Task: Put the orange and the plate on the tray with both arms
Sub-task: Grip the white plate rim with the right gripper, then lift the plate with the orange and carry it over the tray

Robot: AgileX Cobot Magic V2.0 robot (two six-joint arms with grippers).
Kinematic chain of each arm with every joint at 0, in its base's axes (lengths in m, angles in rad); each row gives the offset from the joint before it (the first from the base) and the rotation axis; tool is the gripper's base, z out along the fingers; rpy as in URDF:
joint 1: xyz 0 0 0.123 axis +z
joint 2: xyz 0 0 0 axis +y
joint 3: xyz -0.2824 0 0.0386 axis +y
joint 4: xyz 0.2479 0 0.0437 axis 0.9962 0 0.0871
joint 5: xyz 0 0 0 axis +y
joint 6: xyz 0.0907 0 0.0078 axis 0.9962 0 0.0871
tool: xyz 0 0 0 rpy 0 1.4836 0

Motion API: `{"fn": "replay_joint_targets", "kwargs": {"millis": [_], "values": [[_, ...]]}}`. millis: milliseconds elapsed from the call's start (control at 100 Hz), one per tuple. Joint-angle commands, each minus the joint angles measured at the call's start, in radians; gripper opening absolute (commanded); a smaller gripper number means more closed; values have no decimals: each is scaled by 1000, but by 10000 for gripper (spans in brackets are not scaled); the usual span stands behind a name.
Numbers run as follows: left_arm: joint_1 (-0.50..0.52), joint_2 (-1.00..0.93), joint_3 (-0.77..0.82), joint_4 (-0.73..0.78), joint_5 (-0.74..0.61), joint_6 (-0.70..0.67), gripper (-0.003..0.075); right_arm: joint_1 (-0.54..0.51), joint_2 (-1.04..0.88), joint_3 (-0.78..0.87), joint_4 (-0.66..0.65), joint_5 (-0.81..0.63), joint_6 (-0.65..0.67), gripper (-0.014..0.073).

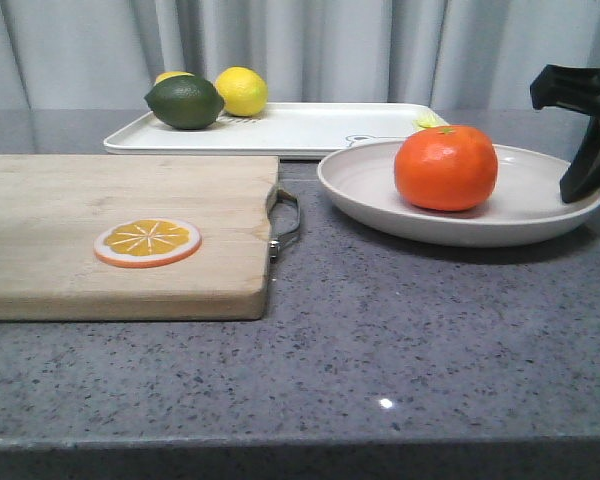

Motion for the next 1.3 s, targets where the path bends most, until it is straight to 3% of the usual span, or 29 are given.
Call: {"fn": "replay_joint_targets", "kwargs": {"millis": [0,190,370,720,1290], "values": [[-1,-13,-27,-20,-50,-7,565,3,-27,-27,15,-28,-11,-4],[-1,-13,-27,-20,-50,-7,565,3,-38,-27,46,-25,-11,-93],[-1,-13,-27,-20,-50,-7,565,3,-74,-58,74,13,-11,-92],[-1,-13,-27,-20,-50,-7,565,3,-52,-312,153,78,-11,-92],[-1,-13,-27,-20,-50,-7,565,3,390,-874,225,193,-21,-92]]}}
